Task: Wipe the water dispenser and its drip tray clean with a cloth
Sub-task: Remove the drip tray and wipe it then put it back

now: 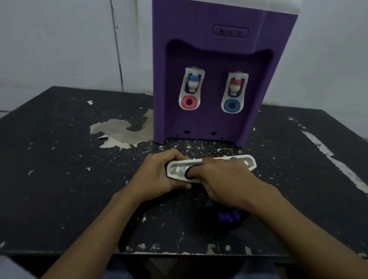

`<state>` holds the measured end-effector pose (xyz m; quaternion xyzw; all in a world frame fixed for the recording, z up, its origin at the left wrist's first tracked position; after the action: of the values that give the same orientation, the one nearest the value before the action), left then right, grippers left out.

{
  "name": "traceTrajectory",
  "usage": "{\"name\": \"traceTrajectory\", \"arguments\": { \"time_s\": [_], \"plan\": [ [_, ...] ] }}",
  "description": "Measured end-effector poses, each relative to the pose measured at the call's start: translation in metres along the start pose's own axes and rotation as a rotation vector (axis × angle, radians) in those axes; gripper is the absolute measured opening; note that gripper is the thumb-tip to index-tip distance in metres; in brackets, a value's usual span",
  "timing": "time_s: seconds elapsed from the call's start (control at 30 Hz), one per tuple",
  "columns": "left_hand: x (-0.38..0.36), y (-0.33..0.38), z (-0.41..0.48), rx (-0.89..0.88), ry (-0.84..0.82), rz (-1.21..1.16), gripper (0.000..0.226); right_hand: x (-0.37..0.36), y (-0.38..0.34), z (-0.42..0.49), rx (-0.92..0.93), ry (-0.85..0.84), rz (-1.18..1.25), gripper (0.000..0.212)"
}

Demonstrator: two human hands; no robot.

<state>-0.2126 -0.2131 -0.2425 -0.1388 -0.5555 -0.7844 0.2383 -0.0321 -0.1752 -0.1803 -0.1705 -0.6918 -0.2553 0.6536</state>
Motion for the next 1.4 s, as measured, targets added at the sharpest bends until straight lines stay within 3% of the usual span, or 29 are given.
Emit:
{"name": "traceTrajectory", "arguments": {
  "time_s": [0.17, 0.3, 0.4, 0.57, 0.8, 0.9, 1.1, 1.3, 1.4],
  "plan": [
    [0.0, 0.001, -0.002, -0.03, 0.007, -0.001, 0.048, -0.017, 0.008, -0.006, -0.082, 0.02, 0.53, 0.029],
    [0.0, 0.003, 0.0, -0.051, 0.014, 0.003, 0.049, -0.023, 0.007, -0.015, -0.159, 0.208, 0.831, 0.031],
    [0.0, 0.004, 0.001, -0.059, 0.007, 0.016, 0.047, -0.02, 0.0, -0.011, -0.131, 0.283, 0.622, 0.035],
    [0.0, 0.004, -0.001, -0.034, 0.002, -0.016, 0.048, -0.008, -0.014, -0.002, -0.069, 0.184, 0.052, 0.037],
    [0.003, 0.005, -0.001, -0.046, -0.009, -0.004, 0.043, 0.015, -0.023, 0.008, 0.105, 0.051, -0.192, 0.029],
    [0.002, 0.005, -0.001, -0.033, -0.013, -0.009, 0.045, 0.016, -0.02, 0.011, 0.106, -0.03, -0.138, 0.025],
    [0.002, 0.002, -0.001, 0.002, -0.005, -0.025, 0.049, 0.011, -0.002, 0.014, 0.121, -0.17, 0.316, 0.02],
    [0.002, 0.002, 0.0, -0.011, 0.0, -0.018, 0.049, 0.0, 0.014, 0.007, 0.035, -0.093, 0.707, 0.033],
    [0.002, 0.002, 0.0, -0.012, -0.004, -0.021, 0.049, -0.006, 0.01, 0.002, -0.004, 0.02, 0.665, 0.035]
  ]
}}
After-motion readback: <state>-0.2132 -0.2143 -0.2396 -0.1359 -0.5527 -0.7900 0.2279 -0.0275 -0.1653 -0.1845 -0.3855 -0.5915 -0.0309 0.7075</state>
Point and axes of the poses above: each hand's wrist, its own z-axis towards the middle knuckle, its own x-axis out of the back of the hand, y = z × x, the point moved 1 cm from there along z, towards the middle knuckle
